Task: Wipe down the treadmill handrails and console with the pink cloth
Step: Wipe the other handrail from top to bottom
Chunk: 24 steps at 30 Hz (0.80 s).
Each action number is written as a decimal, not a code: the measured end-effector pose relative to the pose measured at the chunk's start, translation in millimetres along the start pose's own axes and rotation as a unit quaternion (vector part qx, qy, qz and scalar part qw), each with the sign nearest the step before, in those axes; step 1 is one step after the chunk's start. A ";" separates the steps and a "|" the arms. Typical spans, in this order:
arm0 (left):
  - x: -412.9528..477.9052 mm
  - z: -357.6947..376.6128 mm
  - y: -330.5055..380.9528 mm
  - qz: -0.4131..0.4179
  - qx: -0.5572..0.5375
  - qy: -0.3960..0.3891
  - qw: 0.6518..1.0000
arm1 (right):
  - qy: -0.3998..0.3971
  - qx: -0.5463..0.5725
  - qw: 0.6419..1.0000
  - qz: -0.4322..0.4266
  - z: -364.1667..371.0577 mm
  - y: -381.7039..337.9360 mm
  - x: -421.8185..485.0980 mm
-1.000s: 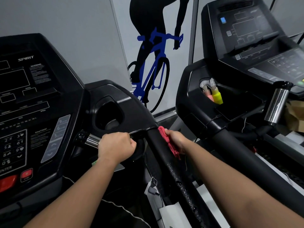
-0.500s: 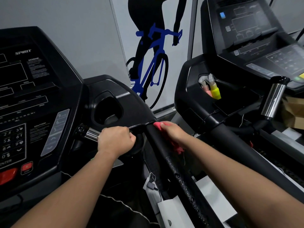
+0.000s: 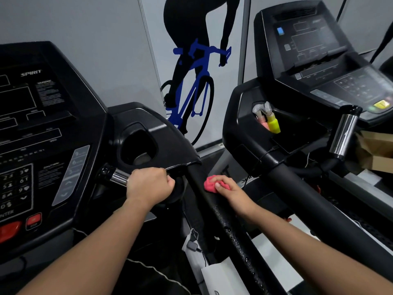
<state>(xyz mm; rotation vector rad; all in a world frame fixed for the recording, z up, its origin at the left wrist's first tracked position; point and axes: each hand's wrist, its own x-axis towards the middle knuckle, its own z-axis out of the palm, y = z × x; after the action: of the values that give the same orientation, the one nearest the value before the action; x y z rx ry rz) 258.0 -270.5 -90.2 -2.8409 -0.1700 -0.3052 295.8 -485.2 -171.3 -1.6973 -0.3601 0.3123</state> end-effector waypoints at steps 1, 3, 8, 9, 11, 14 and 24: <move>0.5 -0.3 -0.4 0.002 0.004 -0.003 1.000 | 0.006 0.008 1.000 0.020 1.2 2.4 2.5; 0.7 0.0 -0.5 0.003 0.006 -0.005 1.000 | 0.013 -0.023 0.998 0.051 3.9 7.3 8.1; 1.0 1.1 0.7 0.000 0.003 -0.007 1.000 | 0.009 -0.206 0.977 -0.047 18.4 -12.4 7.3; 1.2 1.4 0.6 -0.001 0.003 -0.007 1.000 | -0.012 -0.264 0.963 -0.056 21.3 -16.6 8.7; 1.0 1.6 0.4 0.000 0.001 -0.007 1.000 | -0.045 -0.359 0.931 -0.055 26.9 -24.7 16.1; 0.4 2.1 0.5 0.003 0.002 -0.005 1.000 | -0.047 -0.337 0.939 -0.055 27.0 -31.1 38.1; 0.4 2.6 -0.4 0.005 0.004 -0.002 1.000 | -0.023 -0.027 0.998 0.050 3.8 -4.6 42.3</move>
<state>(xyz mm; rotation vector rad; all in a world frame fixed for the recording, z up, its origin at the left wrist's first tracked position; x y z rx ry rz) 258.9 -269.3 -92.5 -2.8335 -0.1581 -0.2967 332.6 -463.9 -167.4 -1.7660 -0.3202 0.4200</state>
